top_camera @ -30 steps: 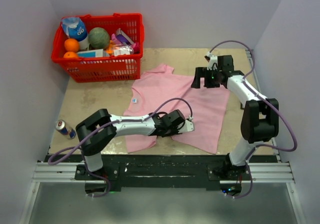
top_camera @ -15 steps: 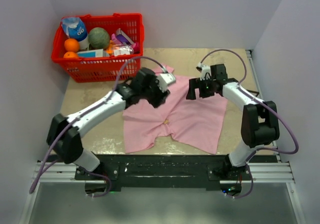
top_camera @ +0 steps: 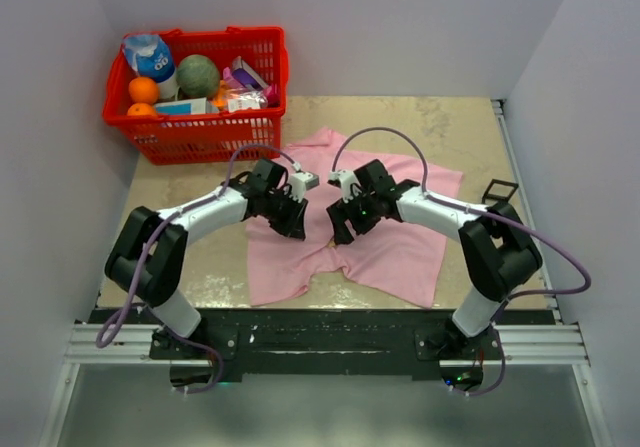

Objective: Remove the brooch from the garment
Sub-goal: Remove the brooch from the clothes.

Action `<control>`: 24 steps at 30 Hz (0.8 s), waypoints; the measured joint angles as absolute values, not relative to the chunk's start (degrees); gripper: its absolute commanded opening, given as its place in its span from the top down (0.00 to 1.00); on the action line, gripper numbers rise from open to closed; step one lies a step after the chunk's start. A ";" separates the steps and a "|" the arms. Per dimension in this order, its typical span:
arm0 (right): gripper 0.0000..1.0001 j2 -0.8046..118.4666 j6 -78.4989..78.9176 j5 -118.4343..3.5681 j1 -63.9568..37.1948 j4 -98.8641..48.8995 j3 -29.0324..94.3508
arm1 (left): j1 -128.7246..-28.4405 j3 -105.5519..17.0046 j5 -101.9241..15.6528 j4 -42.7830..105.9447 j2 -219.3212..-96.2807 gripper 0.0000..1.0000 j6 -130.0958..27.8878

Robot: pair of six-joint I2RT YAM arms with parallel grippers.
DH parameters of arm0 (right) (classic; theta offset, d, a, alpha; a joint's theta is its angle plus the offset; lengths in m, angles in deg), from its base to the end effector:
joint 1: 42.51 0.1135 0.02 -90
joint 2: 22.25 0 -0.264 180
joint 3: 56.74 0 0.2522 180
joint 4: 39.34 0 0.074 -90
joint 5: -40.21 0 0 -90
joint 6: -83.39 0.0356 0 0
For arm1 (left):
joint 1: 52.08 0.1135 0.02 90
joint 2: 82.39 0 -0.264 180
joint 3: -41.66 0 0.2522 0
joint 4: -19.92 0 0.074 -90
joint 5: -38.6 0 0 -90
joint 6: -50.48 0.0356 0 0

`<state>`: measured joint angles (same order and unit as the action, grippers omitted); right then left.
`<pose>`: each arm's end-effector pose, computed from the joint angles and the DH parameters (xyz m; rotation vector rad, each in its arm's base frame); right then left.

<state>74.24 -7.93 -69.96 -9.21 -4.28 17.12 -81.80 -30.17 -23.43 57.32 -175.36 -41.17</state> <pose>0.2775 0.1969 0.1880 -0.9083 2.4608 0.6569 0.2730 -0.1751 0.1962 0.8151 2.5015 -0.8291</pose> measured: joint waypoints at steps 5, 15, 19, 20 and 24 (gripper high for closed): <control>0.27 77.21 -5.35 -69.26 -9.93 -4.76 15.31 | -79.70 -28.46 -16.41 55.92 -178.73 0.99 -44.06; 0.30 78.76 1.95 -69.52 -9.49 -8.54 16.07 | -77.58 -28.55 -8.55 53.96 -184.41 1.00 -47.49; 0.32 79.33 2.65 -66.87 -8.53 -8.54 16.81 | -77.54 -28.55 -8.55 54.02 -184.43 1.00 -47.51; 0.33 79.33 2.78 -65.69 -8.12 -8.54 16.84 | -77.54 -28.55 -8.66 54.02 -184.43 1.00 -47.51; 0.33 79.31 2.80 -62.33 -7.05 -8.67 16.84 | -77.54 -28.55 -10.64 54.44 -184.37 1.00 -47.45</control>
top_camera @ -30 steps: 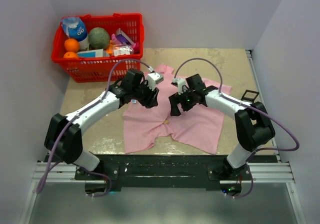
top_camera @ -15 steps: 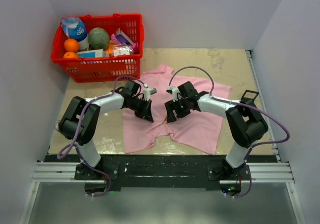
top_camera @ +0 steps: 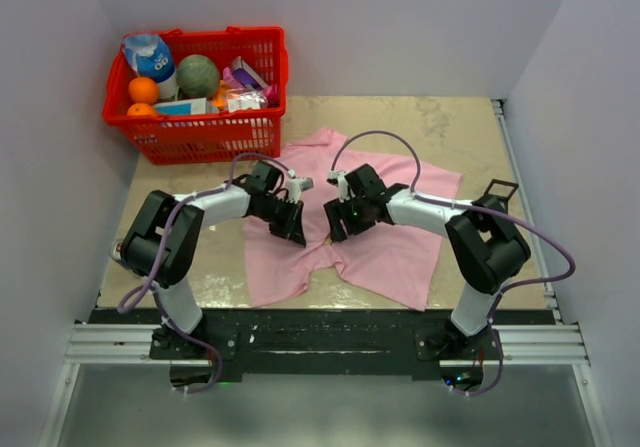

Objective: Remove the brooch from the garment
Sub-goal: Remove the brooch from the clothes.

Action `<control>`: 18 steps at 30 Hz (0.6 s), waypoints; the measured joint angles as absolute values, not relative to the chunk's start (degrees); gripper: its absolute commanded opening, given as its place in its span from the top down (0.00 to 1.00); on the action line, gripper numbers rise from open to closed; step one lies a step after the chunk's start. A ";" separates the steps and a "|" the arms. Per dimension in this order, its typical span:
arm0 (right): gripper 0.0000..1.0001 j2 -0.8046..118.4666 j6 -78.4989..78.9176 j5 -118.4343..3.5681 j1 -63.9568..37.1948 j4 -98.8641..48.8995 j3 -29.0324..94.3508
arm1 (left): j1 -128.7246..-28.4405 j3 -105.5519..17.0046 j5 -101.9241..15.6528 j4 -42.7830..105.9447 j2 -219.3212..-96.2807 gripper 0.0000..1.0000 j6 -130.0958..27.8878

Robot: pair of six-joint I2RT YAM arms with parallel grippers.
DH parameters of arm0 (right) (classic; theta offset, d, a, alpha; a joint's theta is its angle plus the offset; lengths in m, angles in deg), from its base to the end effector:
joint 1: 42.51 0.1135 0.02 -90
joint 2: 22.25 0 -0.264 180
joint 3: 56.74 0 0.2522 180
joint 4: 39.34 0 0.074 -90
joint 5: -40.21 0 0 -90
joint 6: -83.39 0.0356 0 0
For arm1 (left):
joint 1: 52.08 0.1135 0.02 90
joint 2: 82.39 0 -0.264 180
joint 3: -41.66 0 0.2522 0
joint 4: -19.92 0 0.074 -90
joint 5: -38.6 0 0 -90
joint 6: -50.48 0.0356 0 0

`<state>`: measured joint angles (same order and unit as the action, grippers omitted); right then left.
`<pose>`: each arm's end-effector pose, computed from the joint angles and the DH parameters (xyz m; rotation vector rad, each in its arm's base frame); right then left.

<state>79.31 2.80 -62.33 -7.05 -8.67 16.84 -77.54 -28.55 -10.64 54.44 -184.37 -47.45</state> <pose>0.2824 0.2106 0.1609 -0.6804 2.5767 0.5558 0.2878 -0.1628 0.1465 0.6272 2.6690 -1.1375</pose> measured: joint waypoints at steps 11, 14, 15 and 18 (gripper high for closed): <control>0.32 79.51 2.76 -56.64 -6.02 -10.42 16.77 | -73.34 -28.77 -23.52 58.66 -183.43 1.00 -44.82; 0.31 79.53 2.72 -56.27 -5.95 -10.55 16.77 | -72.84 -29.69 -23.89 59.40 -183.43 1.00 -44.39; 0.30 79.46 2.67 -56.14 -5.89 -10.53 16.77 | -72.84 -30.32 -23.52 59.92 -183.43 1.00 -44.19; 0.29 79.07 2.15 -55.25 -5.69 -10.07 16.79 | -72.86 -32.35 -19.63 60.65 -183.19 0.98 -42.66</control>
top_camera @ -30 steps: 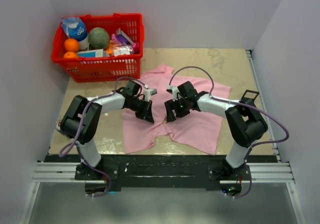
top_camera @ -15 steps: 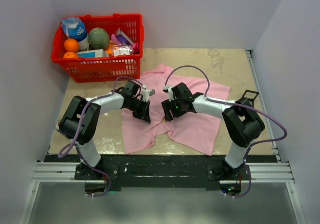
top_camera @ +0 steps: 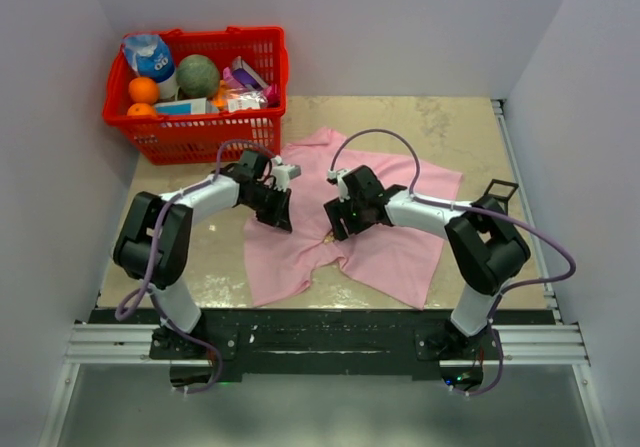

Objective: Remove the brooch from the garment
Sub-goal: Remove the brooch from the clothes.

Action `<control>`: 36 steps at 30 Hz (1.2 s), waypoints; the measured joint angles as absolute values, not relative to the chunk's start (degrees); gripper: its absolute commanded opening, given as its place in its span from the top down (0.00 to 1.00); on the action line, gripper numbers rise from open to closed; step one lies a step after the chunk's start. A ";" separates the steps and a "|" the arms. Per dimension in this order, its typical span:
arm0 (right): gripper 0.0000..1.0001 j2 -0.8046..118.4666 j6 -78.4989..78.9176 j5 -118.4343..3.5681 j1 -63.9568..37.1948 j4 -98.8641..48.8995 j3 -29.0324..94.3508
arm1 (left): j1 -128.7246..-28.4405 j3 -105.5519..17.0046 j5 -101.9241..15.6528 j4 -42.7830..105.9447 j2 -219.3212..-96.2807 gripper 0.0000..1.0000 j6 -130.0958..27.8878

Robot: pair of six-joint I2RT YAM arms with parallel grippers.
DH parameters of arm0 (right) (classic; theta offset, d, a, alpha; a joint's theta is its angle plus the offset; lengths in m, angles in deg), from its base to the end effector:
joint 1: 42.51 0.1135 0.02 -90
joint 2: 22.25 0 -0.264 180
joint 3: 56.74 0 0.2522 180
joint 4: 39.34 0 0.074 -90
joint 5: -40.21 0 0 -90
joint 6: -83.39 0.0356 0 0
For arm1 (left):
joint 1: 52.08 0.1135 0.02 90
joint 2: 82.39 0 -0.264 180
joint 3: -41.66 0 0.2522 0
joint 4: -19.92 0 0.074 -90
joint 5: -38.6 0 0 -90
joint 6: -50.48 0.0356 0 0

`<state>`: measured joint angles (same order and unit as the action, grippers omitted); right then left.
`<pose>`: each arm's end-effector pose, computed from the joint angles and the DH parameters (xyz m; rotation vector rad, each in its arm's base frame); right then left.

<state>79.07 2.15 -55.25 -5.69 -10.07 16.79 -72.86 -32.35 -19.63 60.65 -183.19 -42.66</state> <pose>0.2817 0.2151 0.1629 -0.6702 2.5299 0.4147 0.3061 -0.1362 0.1628 0.5742 2.6882 -0.8771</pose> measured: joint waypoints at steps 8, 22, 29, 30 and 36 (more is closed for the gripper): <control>0.35 72.10 -2.59 -54.39 -5.91 -2.03 16.40 | -80.73 -29.14 -20.15 59.75 -168.68 0.94 -31.89; 0.42 61.82 -12.45 -59.59 -5.89 -9.85 7.22 | -88.60 -22.47 -27.17 55.22 -172.11 0.97 -30.95; 0.44 58.22 -16.30 -59.35 -5.65 -11.21 4.36 | -90.17 -22.47 -29.64 52.36 -175.43 0.98 -30.99; 0.43 57.89 -17.33 -59.31 -5.65 -11.27 4.36 | -90.32 -22.47 -30.05 52.08 -176.24 0.99 -30.99; 0.41 52.29 -25.83 -60.08 -5.58 -12.06 3.31 | -90.91 -25.34 -30.58 50.98 -180.02 1.00 -31.40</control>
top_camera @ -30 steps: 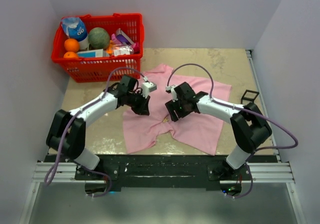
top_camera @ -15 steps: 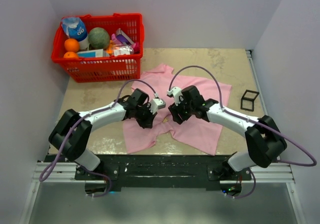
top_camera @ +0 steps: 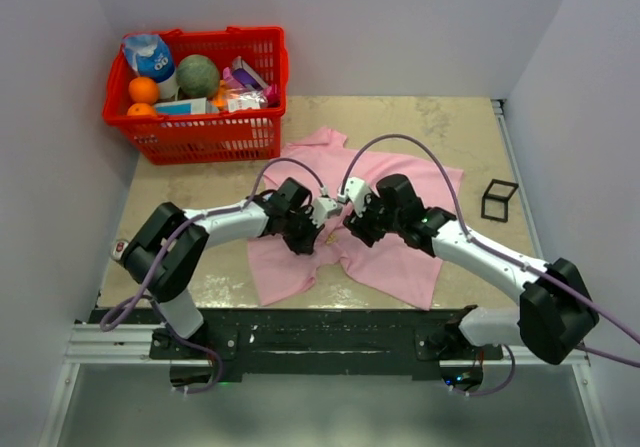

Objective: Remove the brooch from the garment
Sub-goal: Remove the brooch from the clothes.

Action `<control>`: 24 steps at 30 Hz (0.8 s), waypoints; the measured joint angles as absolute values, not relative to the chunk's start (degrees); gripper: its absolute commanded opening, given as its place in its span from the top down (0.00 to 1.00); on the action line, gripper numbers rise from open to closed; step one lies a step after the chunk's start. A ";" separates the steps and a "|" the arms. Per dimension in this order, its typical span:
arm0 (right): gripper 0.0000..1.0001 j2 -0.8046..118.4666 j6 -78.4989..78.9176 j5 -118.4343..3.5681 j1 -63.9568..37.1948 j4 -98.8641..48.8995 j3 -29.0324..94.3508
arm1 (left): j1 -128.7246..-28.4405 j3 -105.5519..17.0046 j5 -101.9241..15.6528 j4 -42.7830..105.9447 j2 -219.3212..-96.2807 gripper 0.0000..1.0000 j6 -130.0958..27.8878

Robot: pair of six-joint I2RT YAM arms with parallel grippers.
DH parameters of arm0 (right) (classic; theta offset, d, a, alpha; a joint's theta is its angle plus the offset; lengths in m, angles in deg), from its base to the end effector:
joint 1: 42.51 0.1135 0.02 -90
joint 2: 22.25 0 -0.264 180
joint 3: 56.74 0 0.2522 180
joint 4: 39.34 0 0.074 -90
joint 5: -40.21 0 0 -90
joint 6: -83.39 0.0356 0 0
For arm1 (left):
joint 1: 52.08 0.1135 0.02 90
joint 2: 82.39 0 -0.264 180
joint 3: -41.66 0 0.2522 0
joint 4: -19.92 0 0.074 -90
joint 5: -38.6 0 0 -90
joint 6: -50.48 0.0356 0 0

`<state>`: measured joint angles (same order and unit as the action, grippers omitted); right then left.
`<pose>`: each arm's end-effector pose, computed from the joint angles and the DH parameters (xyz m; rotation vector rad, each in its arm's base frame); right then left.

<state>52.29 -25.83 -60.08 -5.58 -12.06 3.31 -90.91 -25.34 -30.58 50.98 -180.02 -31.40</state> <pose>0.2161 0.1704 0.2322 -1.1698 1.9952 0.3648 0.2436 -0.2123 0.1522 1.1845 2.4148 -0.6554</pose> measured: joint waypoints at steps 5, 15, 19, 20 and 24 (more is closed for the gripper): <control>0.40 51.29 -32.93 -61.47 -4.75 -14.44 2.72 | -90.74 -28.35 -26.08 53.59 -181.96 1.00 -31.43; 0.41 57.45 -39.82 -62.65 -2.76 -20.36 1.27 | -86.54 -35.15 -10.84 58.81 -182.38 1.00 -33.28; 0.38 61.41 -34.81 -62.76 -2.78 -20.91 1.43 | -83.31 -35.13 -12.76 59.01 -182.75 0.88 -34.81; 0.34 62.26 -32.89 -62.76 -2.76 -20.85 1.76 | -82.69 -35.13 -13.84 58.98 -182.97 0.86 -35.19; 0.29 65.95 -23.88 -62.72 -2.78 -20.63 4.20 | -81.89 -35.30 -16.39 58.79 -184.35 0.82 -36.98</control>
